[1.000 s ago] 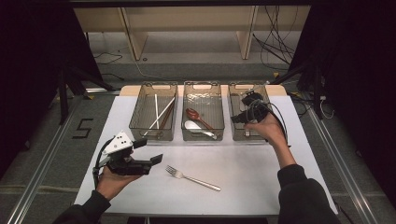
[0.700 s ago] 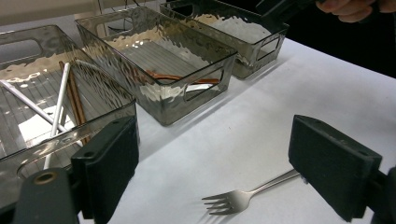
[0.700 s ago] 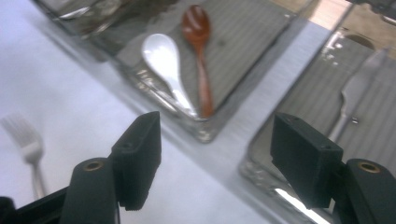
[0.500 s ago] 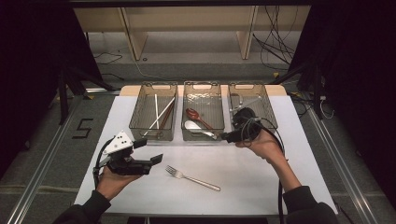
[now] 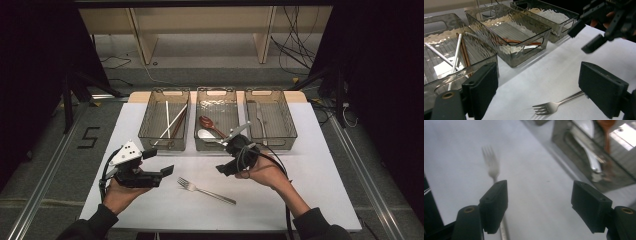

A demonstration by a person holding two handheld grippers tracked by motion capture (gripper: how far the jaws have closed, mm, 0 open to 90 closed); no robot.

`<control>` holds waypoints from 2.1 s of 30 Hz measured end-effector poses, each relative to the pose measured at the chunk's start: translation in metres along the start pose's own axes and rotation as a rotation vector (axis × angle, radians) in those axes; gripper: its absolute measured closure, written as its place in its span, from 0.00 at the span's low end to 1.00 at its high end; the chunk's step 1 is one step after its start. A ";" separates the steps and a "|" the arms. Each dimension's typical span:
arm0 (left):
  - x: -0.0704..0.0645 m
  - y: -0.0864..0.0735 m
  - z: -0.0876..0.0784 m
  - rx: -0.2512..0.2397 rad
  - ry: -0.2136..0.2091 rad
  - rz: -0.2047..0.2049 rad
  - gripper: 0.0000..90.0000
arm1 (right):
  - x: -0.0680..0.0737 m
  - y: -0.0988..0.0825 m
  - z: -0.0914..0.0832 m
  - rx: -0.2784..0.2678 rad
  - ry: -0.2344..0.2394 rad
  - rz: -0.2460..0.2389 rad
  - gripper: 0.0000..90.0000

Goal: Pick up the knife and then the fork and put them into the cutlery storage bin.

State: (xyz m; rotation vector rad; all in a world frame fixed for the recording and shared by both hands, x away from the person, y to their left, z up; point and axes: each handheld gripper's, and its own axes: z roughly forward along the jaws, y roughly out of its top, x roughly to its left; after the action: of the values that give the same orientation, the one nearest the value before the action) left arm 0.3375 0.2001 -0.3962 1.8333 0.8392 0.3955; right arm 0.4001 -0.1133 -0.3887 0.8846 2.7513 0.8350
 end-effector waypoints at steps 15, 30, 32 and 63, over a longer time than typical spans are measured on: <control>0.000 0.000 -0.001 -0.004 0.000 0.000 0.18 | 0.042 0.004 0.044 0.151 0.041 -0.158 0.38; 0.000 0.000 -0.001 -0.003 -0.001 0.004 0.18 | 0.051 0.000 0.071 0.248 0.078 -0.216 0.65; -0.001 0.000 -0.001 -0.007 -0.001 0.001 0.18 | 0.052 0.001 0.073 0.255 0.080 -0.226 0.69; -0.001 0.000 -0.001 0.000 0.001 0.006 0.18 | 0.060 0.003 0.090 0.343 0.078 -0.294 0.94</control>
State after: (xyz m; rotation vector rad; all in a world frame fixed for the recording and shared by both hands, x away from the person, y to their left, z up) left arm 0.3361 0.2001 -0.3955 1.8366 0.8347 0.3999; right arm 0.3777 -0.0348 -0.4604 0.4763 3.0432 0.3609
